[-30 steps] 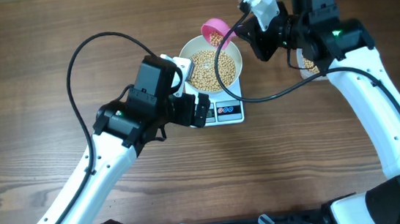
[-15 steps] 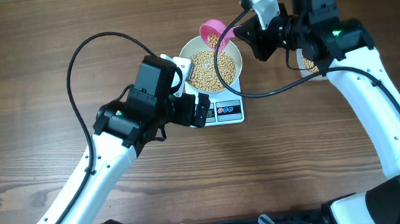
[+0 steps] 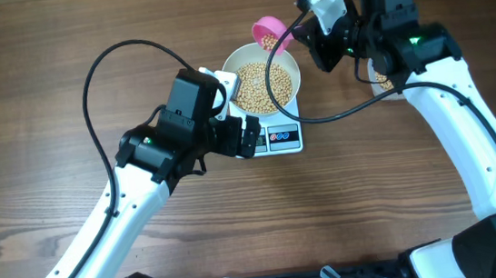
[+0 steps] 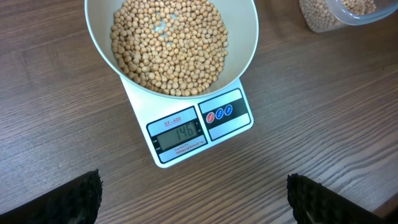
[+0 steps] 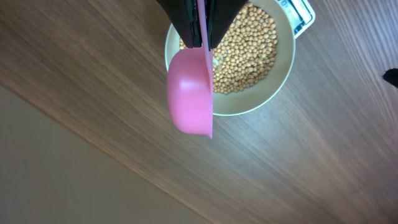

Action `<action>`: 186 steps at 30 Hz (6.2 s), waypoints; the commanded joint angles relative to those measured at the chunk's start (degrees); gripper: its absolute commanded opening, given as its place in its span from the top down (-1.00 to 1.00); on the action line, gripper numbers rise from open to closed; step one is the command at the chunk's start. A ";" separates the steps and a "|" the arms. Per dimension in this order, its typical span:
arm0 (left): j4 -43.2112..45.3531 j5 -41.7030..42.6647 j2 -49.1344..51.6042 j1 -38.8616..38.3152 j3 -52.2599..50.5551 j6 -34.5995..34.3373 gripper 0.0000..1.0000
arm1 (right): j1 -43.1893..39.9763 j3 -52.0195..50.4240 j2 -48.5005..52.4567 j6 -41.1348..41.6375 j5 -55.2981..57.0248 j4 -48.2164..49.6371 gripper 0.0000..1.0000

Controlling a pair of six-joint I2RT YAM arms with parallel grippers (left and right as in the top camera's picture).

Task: Scoop item into bowl and weigh 150g on scale
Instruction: 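Tilt the scoop above the bowl to trickle soybeans in, then move the scoop right and lay it in the plastic tub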

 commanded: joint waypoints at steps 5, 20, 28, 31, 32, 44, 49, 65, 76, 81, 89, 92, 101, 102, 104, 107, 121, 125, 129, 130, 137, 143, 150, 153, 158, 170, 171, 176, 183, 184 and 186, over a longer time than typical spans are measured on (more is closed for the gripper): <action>0.13 -0.33 -0.20 0.42 0.85 -0.31 -1.00 | 0.33 0.57 0.87 -0.96 -0.44 0.44 0.91; 0.13 -0.33 -0.20 0.42 0.85 -0.31 -1.00 | 0.33 0.57 0.96 8.02 -1.36 1.55 0.91; 0.13 -0.33 -0.20 0.42 0.85 -0.31 -1.00 | 0.33 0.57 0.96 7.80 -1.33 2.34 0.91; 0.13 -0.33 -0.20 0.42 0.85 -0.31 -1.00 | 0.33 0.50 0.98 4.57 -1.33 1.57 0.91; 0.13 -0.35 -0.20 0.42 0.85 -0.31 -1.00 | 0.33 0.46 1.01 3.15 -1.29 0.94 0.91; 0.13 -0.33 -0.20 0.42 0.85 -0.31 -1.00 | 0.66 0.46 1.86 -0.83 -1.14 1.42 0.92; 0.13 -0.35 -0.20 0.42 0.85 -0.31 -1.00 | 0.85 0.46 2.43 -1.20 1.07 1.64 0.91; 0.13 -0.33 -0.20 0.42 0.85 -0.31 -1.00 | 0.85 0.46 3.23 -3.23 -1.57 2.12 0.91; 0.13 -0.35 -0.20 0.42 0.85 -0.31 -1.00 | 0.85 0.46 3.21 9.73 -1.57 4.66 0.91; 0.13 -0.35 -0.20 0.42 0.85 -0.31 -1.00 | 0.85 0.46 3.21 9.73 -1.57 4.74 0.91; 0.13 -0.35 -0.20 0.42 0.85 -0.31 -1.00 | 0.85 0.46 3.21 9.73 -1.55 4.85 0.91; 0.13 -0.33 -0.20 0.42 0.85 -0.31 -1.00 | 0.85 0.46 3.21 9.73 -1.55 4.83 0.92; 0.13 -0.33 -0.20 0.42 0.85 -0.31 -1.00 | 0.85 0.46 3.23 6.32 -1.57 4.70 0.91; 0.13 -0.35 -0.20 0.42 0.85 -0.31 -1.00 | 0.85 0.46 3.37 6.32 -0.68 4.63 0.91; 0.13 -0.35 -0.20 0.42 0.85 -0.31 -1.00 | 0.85 0.46 3.45 6.34 1.84 4.48 0.91; 0.13 -0.33 -0.20 0.42 0.85 -0.31 -1.00 | 0.92 0.46 3.48 4.66 1.18 4.63 0.91; 0.13 -0.35 -0.20 0.42 0.85 -0.31 -0.99 | 0.92 0.46 4.98 3.34 1.44 3.91 0.91; 0.13 -0.33 -0.20 0.42 0.85 -0.31 -1.00 | 0.92 0.46 5.57 3.32 1.46 3.91 0.91; 0.13 -0.33 -0.20 0.42 0.85 -0.31 -1.00 | 0.92 0.46 5.84 2.32 1.27 3.91 0.91; 0.13 -0.35 -0.20 0.42 0.85 -0.31 -1.00 | 0.92 0.46 5.84 1.81 1.27 3.89 0.91; 0.13 -0.33 -0.20 0.42 0.85 -0.31 -1.00 | 1.25 0.46 5.99 1.73 -1.42 6.23 0.91; 0.13 -0.33 -0.20 0.42 0.85 -0.31 -1.00 | 1.25 0.46 6.82 1.86 -1.46 5.77 0.91; 0.13 -0.33 -0.20 0.42 0.85 -0.31 -1.00 | 1.22 0.48 6.75 3.74 -3.96 8.79 0.91; 0.13 -0.33 -0.20 0.42 0.85 -0.31 -1.00 | 1.25 0.48 6.75 3.76 -3.96 8.66 0.91; 0.13 -0.33 -0.20 0.42 0.85 -0.31 -1.00 | 1.22 0.48 6.75 3.76 -3.96 8.46 0.91; 0.13 -0.35 -0.20 0.42 0.85 -0.31 -1.00 | 1.22 0.48 6.75 10.36 -4.00 9.09 0.91; 0.13 -0.33 -0.20 0.42 0.85 -0.31 -1.00 | 1.22 0.48 6.75 12.79 -3.98 9.77 0.91; 0.13 -0.35 -0.20 0.42 0.85 -0.31 -1.00 | 0.39 0.52 6.73 28.37 -3.98 15.54 0.92; 0.13 -0.35 -0.20 0.42 0.85 -0.31 -1.00 | -5.25 0.52 6.40 51.30 -4.00 18.32 0.91; 0.13 -0.35 -0.20 0.42 0.85 -0.31 -1.00 | -6.78 0.52 6.36 55.69 -4.09 18.29 0.91; 0.13 -0.35 -0.20 0.42 0.85 -0.31 -0.99 | -9.99 0.52 6.19 60.59 -6.01 18.21 0.91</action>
